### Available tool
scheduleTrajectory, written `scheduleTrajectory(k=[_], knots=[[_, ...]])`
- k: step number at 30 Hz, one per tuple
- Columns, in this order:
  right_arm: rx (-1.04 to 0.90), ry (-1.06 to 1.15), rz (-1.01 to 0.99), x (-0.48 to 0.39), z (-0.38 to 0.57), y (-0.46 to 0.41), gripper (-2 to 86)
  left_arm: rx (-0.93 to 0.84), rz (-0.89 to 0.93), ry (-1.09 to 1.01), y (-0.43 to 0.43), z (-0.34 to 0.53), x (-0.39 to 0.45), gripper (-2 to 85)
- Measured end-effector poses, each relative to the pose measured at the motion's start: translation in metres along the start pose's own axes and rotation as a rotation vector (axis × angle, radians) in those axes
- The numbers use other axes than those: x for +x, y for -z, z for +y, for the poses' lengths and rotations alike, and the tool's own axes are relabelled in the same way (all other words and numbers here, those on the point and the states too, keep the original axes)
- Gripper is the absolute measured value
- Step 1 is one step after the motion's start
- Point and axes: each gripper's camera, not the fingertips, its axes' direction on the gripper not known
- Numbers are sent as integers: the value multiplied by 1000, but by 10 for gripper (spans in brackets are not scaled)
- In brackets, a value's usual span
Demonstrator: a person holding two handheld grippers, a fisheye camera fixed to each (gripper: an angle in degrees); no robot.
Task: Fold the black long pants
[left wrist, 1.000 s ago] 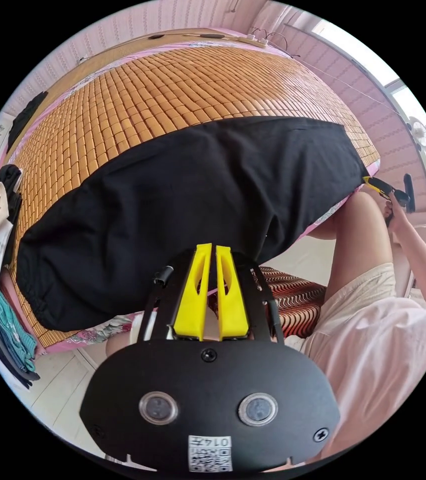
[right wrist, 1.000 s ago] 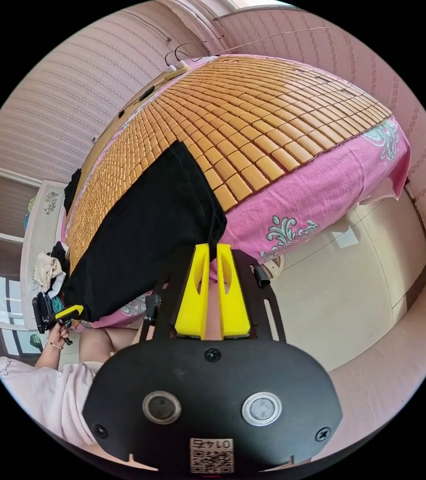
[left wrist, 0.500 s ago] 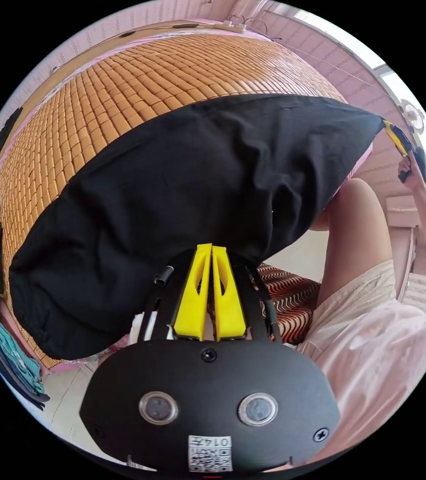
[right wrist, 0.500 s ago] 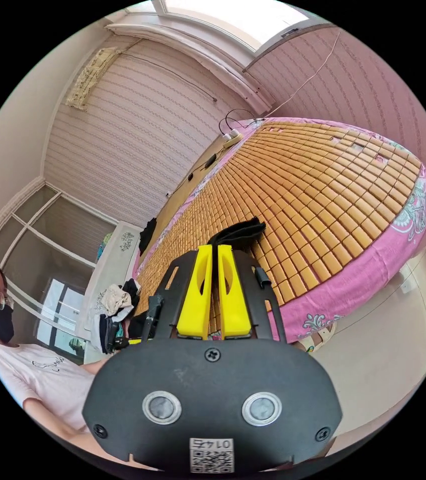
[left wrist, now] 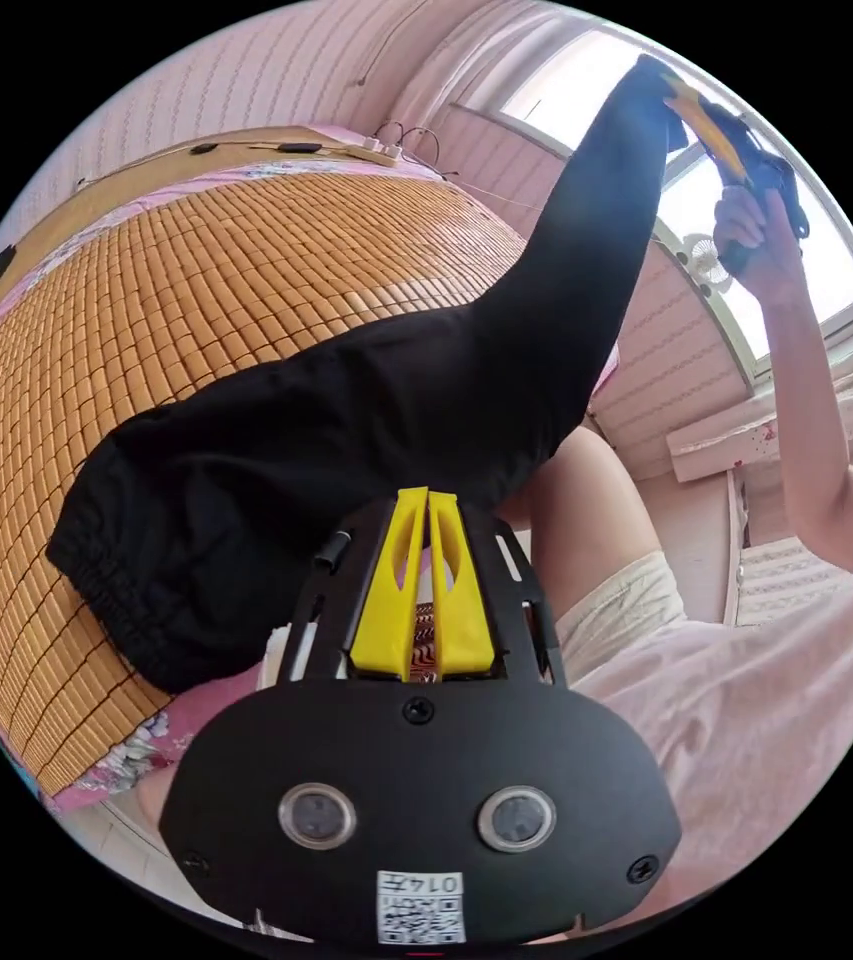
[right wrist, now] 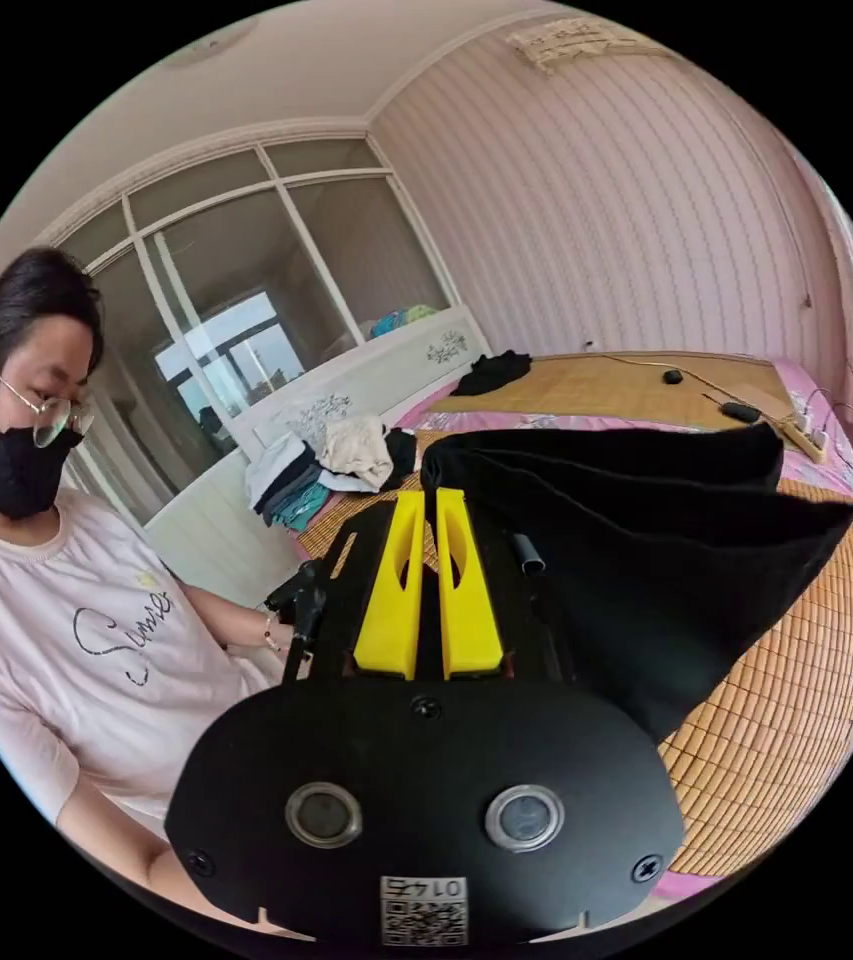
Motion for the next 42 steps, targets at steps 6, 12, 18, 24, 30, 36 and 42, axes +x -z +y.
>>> scheduleTrajectory(k=[6,12,18,24,30,36,42], knots=[[-547,35,-325,-119,59,-315,53,43,-182,294,79,131,-76,-8],[-792,131,-162,-163,92,-413,56,76,-173,482,95,203,-114,21],[-774,218,-34,-169,29,-473,71,95,-119,454,73,187,-116,84],[-831,339,98,-175,-14,-586,152,52,-158,482,54,184,-120,113],[-1050,266,41,-154,-13,-659,44,-5,-145,484,34,177,-121,60],[-943,367,2,-175,-46,-640,-2,32,-151,414,61,184,-87,11],[-857,507,-31,-212,-84,-648,0,173,-177,438,114,193,-59,-2]])
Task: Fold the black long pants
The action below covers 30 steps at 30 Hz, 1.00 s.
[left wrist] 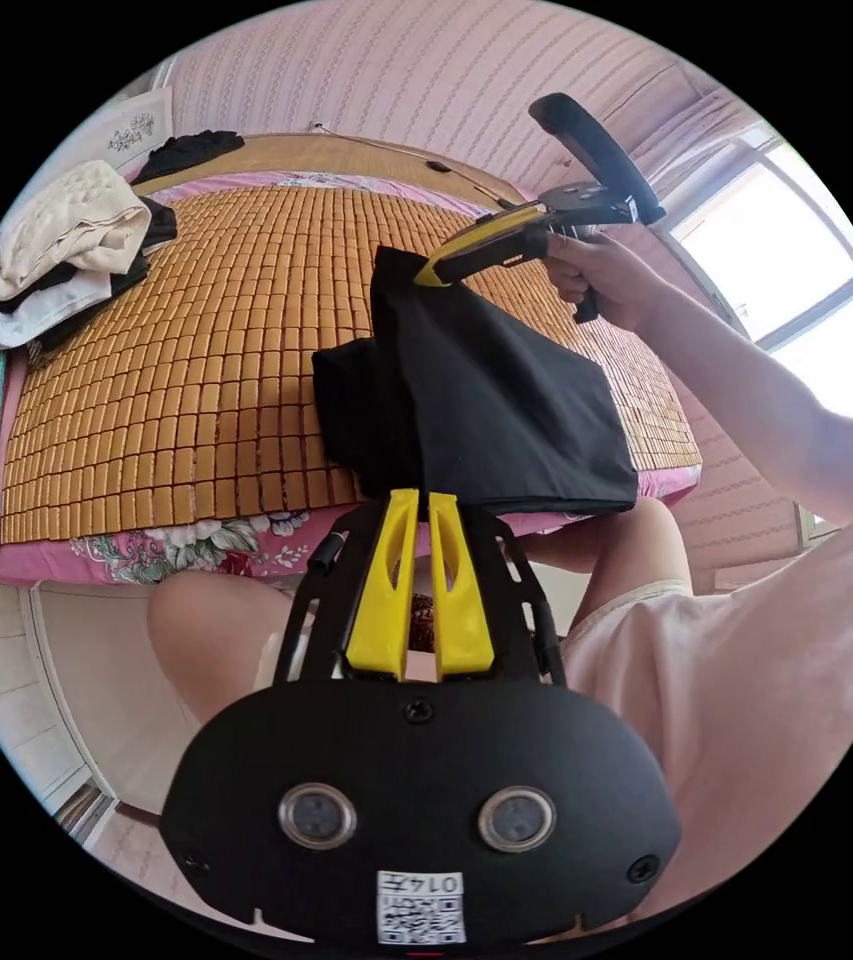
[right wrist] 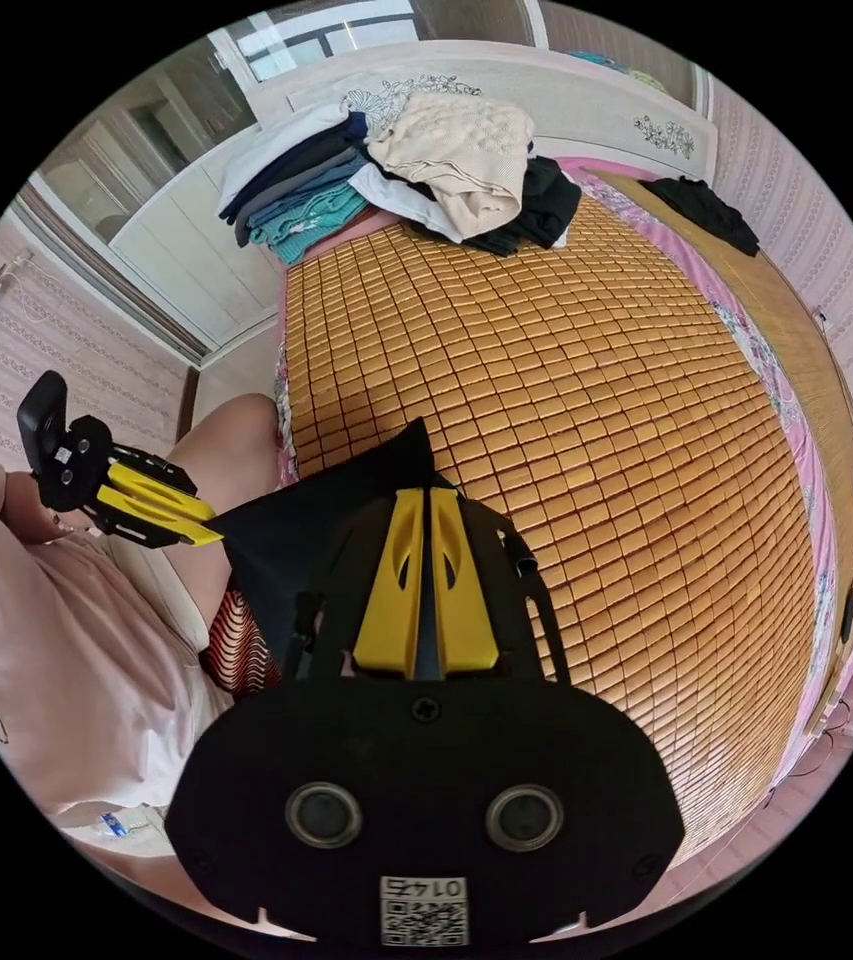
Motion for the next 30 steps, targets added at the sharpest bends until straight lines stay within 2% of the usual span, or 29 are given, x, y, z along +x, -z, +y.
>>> scheduleTrajectory(k=[2,6,9,11,15,22,28,30], knots=[[-7,-28,-15,6,-26,-16,15,6,-47,18,1,-4,-4,3],[-148,-144,-27,25,-44,-65,82,-120,-62,95,-37,-13,-23,33],[-92,-201,-4,31,-33,-52,81,-144,-115,112,-33,-20,-19,40],[-12,-224,93,29,-9,-24,35,-117,-169,48,-11,-27,2,44],[-11,-256,200,21,39,-4,5,-128,-246,-91,2,-46,47,47],[-186,-440,116,23,131,-34,-4,-140,-188,-265,-16,-85,130,46],[-301,-489,109,22,158,-78,-5,-210,-148,-393,-50,-114,194,46],[-244,-506,124,24,164,-75,-5,-228,-127,-419,-60,-123,209,44]])
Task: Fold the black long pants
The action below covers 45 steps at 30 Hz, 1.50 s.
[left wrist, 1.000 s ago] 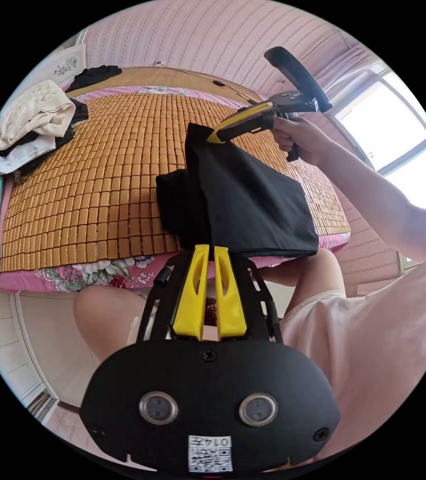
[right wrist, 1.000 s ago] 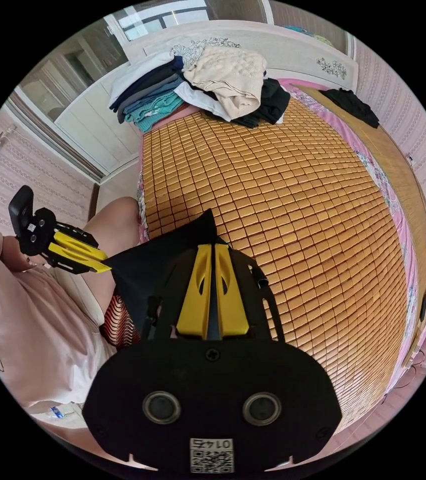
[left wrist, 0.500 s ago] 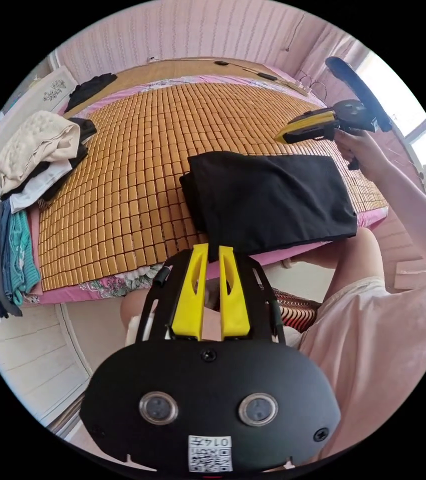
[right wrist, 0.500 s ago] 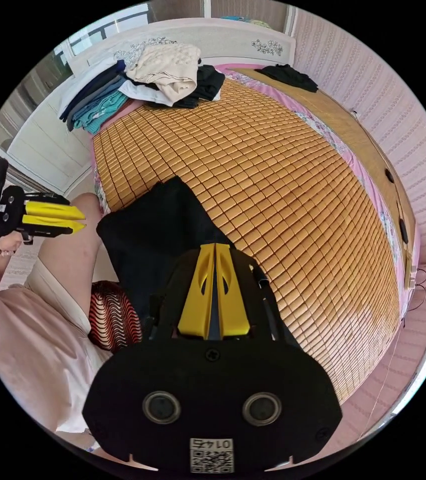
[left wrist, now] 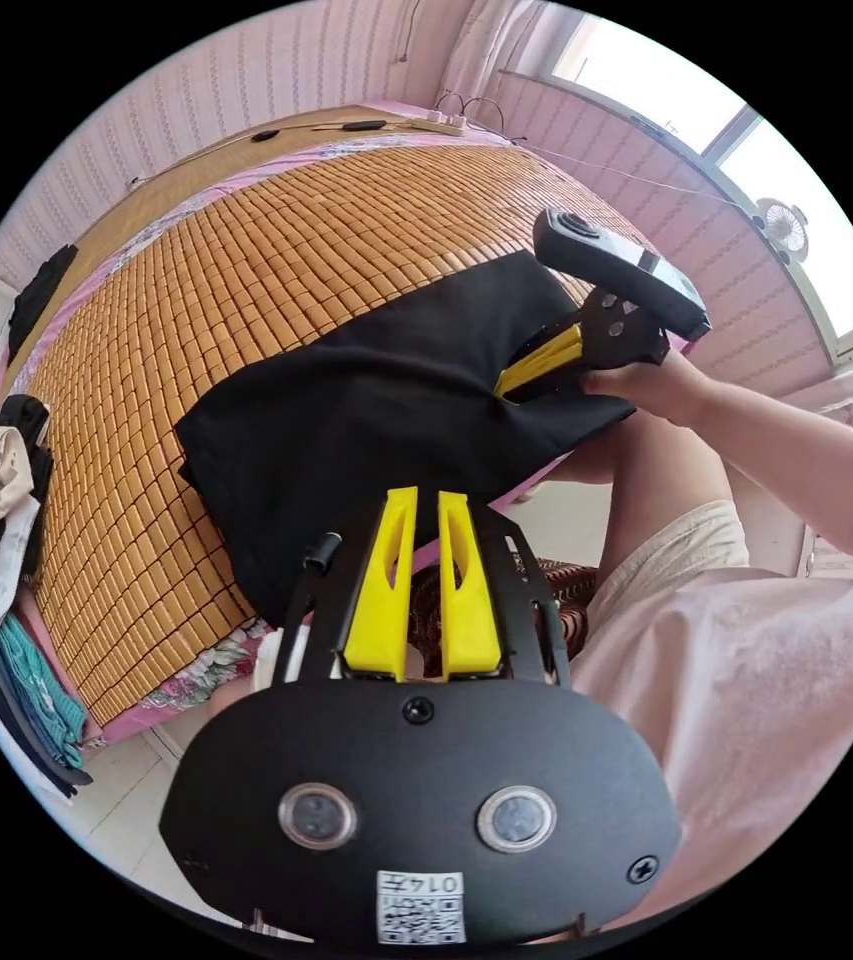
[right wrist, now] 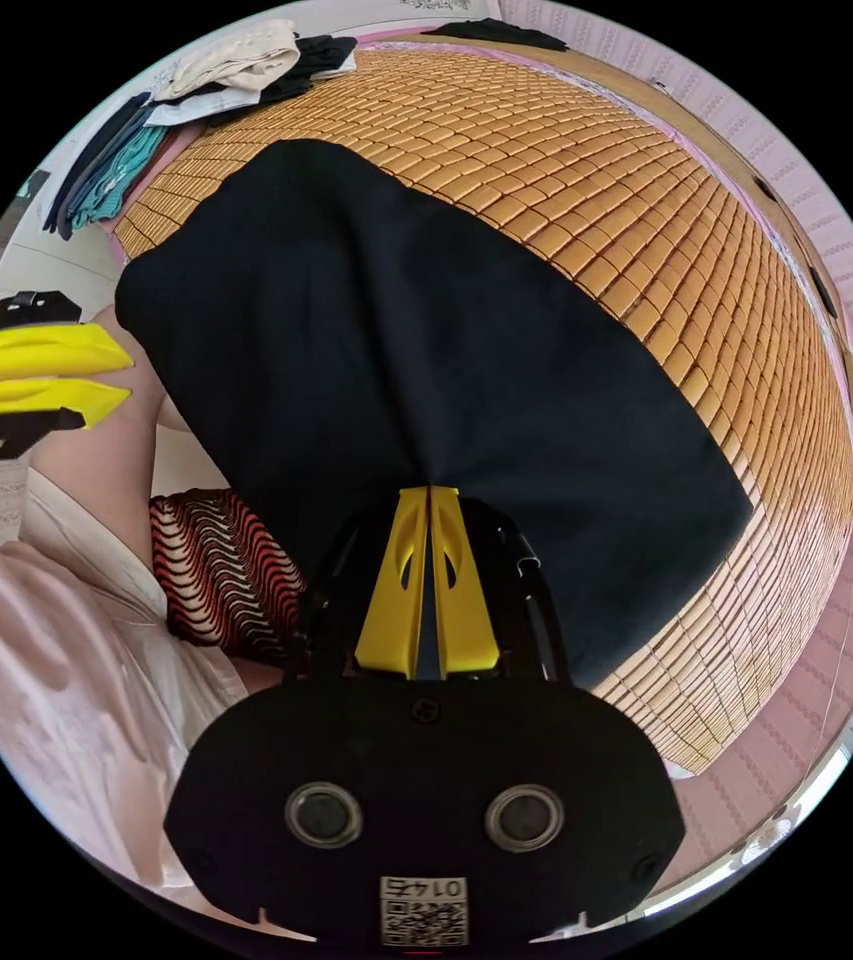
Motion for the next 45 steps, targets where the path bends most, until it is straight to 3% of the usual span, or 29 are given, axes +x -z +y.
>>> scheduleTrajectory(k=[4,10,13,17,20,24,27,29,32,38,45], knots=[[-60,-7,-133,30,-2,5,-5,-21,72,-92,-21,-36,31,26],[70,45,-77,53,-39,45,-5,-59,33,-208,-57,-97,79,-8],[-7,57,42,60,-64,21,-6,-158,-5,-248,-90,-117,91,-9],[-147,99,-38,84,-73,15,-6,-167,9,-257,-97,-132,93,-10],[-88,113,24,97,-65,31,-5,-129,5,-256,-86,-141,96,-10],[-87,60,-34,121,-49,17,-4,-139,8,-262,-98,-150,97,-10],[12,12,-109,145,-10,37,-2,-146,51,-246,-87,-162,94,-10],[200,-74,-137,171,60,74,4,-112,87,-258,-66,-170,88,-9],[296,-291,-97,211,173,90,30,-60,142,-248,-42,-197,71,-8],[163,-625,-275,267,346,27,126,4,147,-303,-26,-308,70,30],[161,-658,-448,287,409,-14,107,-32,219,-298,-47,-435,114,64]])
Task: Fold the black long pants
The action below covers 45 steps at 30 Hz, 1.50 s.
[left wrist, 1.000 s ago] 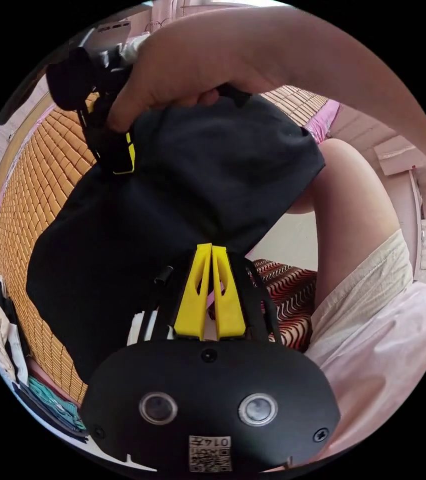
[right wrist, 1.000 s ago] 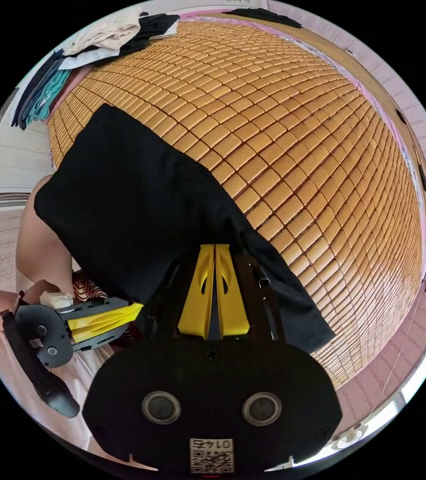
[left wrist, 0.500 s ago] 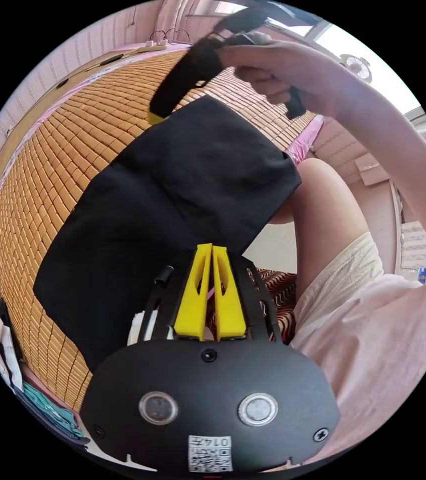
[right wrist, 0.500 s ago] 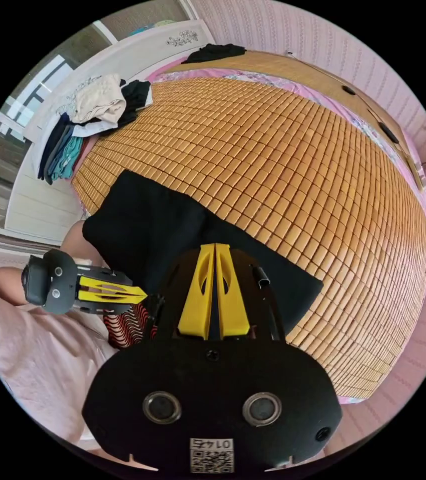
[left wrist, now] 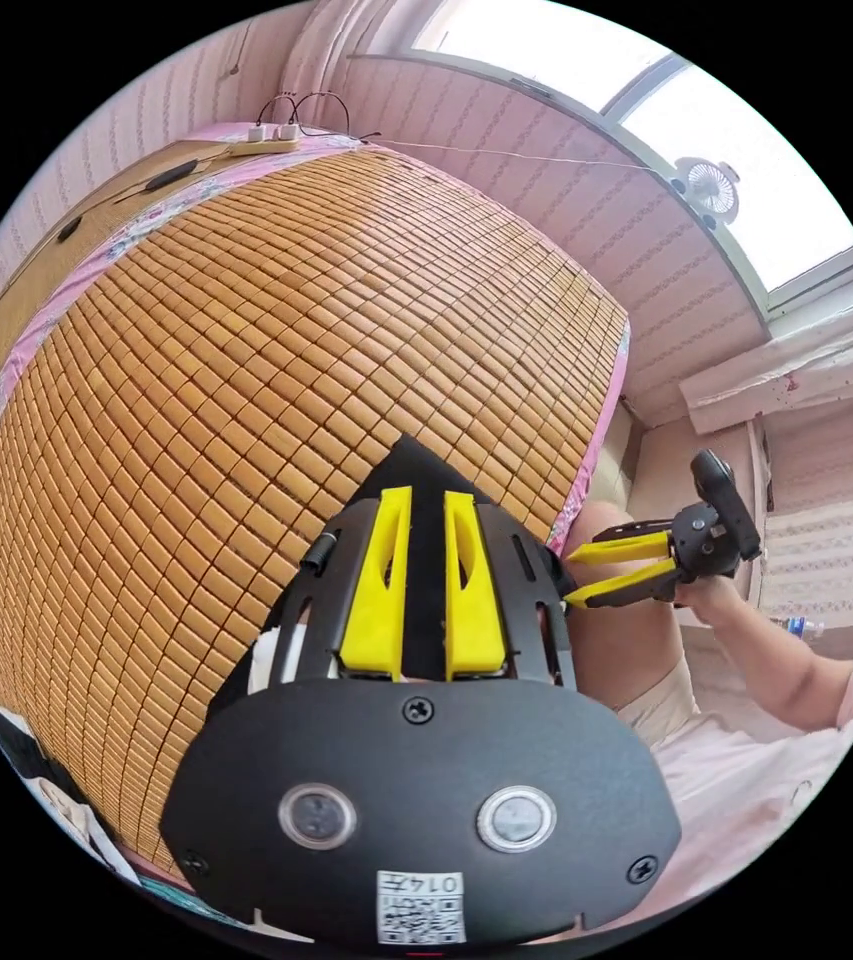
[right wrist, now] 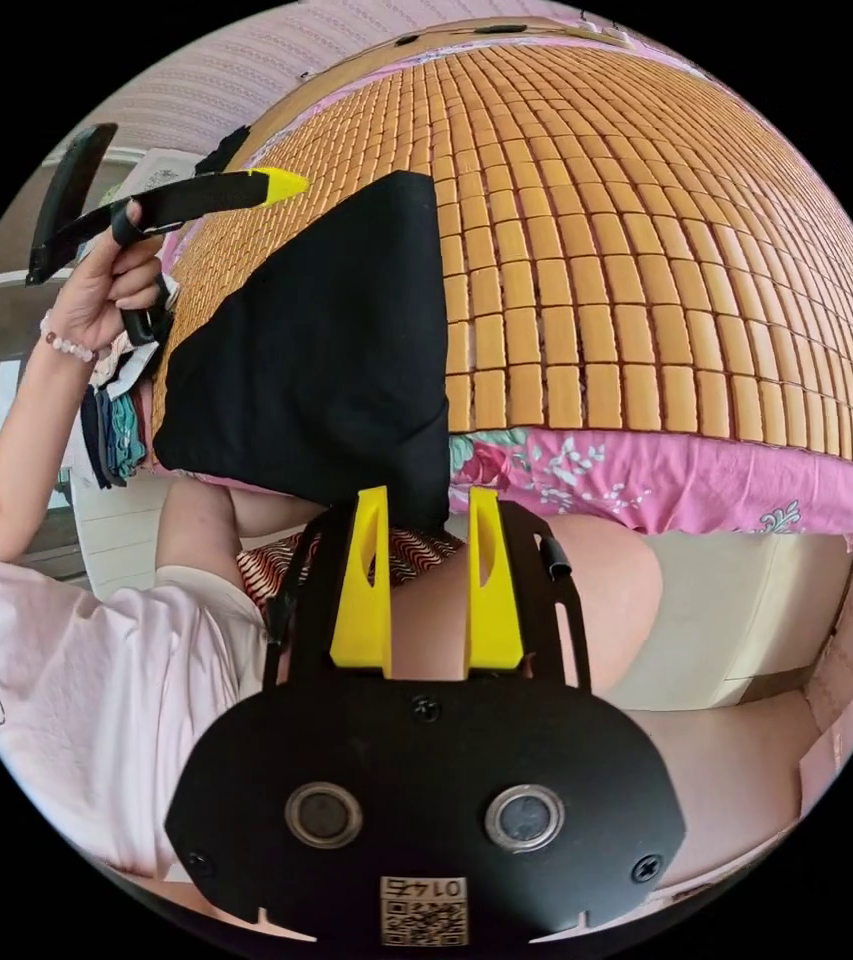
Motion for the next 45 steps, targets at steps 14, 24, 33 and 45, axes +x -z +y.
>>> scheduleTrajectory(k=[14,24,33,45], knots=[[-84,57,-210,85,46,22,11,-185,-20,52,-85,-70,-28,2],[230,42,-319,138,120,127,8,92,99,-20,6,-90,-18,-6],[265,547,-429,3,132,167,13,341,71,63,143,62,-92,-4],[-46,668,-69,-125,120,13,25,241,-3,560,85,245,-201,38]])
